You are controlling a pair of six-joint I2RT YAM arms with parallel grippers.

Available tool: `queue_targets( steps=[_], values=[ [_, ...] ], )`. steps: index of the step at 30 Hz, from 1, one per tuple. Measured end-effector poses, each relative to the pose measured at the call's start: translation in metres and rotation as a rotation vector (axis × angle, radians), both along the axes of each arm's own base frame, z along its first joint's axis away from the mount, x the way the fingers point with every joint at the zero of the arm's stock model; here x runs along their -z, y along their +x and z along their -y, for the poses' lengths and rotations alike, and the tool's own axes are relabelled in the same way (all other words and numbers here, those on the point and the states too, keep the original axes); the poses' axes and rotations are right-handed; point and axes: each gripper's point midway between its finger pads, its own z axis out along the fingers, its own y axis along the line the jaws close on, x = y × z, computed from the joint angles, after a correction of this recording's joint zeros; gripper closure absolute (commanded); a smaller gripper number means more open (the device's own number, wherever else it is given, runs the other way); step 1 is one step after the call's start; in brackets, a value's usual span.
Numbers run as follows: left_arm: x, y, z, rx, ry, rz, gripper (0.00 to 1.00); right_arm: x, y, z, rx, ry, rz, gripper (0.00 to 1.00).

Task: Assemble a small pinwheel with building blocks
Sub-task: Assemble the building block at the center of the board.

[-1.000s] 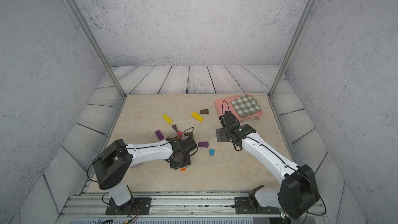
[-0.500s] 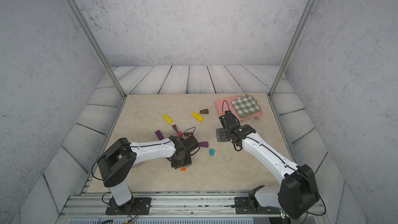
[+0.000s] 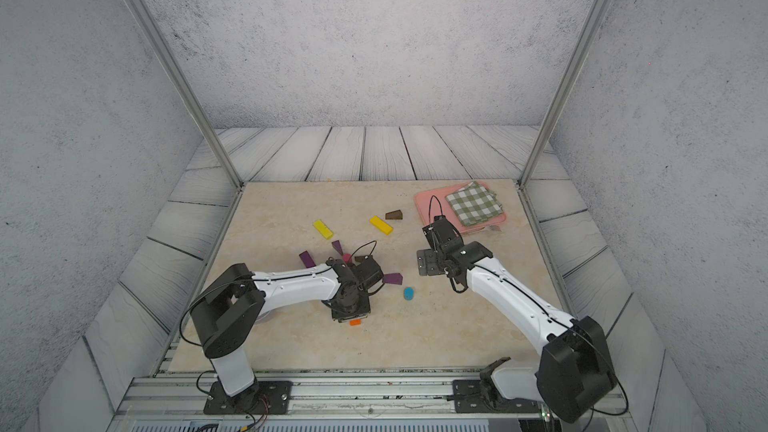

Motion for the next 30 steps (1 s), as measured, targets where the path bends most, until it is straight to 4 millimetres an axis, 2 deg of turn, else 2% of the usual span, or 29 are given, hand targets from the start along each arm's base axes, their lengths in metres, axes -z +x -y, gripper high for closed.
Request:
queue_targets(
  steps=[4, 13, 16, 18, 21, 26, 30],
  values=[
    [0.0, 0.0, 0.001, -0.001, -0.001, -0.004, 0.56, 0.0, 0.0, -0.002, -0.004, 0.008, 0.0, 0.01],
    [0.0, 0.001, 0.003, 0.002, -0.002, -0.008, 0.56, 0.002, 0.0, -0.001, -0.003, 0.014, -0.006, 0.01],
    [0.0, 0.001, 0.003, 0.0, -0.003, -0.009, 0.53, 0.003, 0.0, -0.001, -0.003, 0.014, -0.008, 0.01],
    [0.0, 0.001, 0.003, -0.001, -0.004, -0.008, 0.5, 0.004, -0.001, -0.001, -0.003, 0.014, -0.008, 0.01],
    [-0.001, 0.001, 0.003, -0.001, -0.002, -0.007, 0.4, 0.004, 0.0, -0.001, -0.003, 0.014, -0.008, 0.01],
    [-0.002, 0.001, -0.001, -0.007, 0.016, -0.002, 0.33, 0.004, -0.001, -0.001, -0.004, 0.017, -0.009, 0.01],
    [-0.011, 0.0, -0.006, -0.005, 0.027, 0.007, 0.23, 0.005, -0.002, -0.003, -0.013, 0.027, -0.016, 0.01]
  ],
)
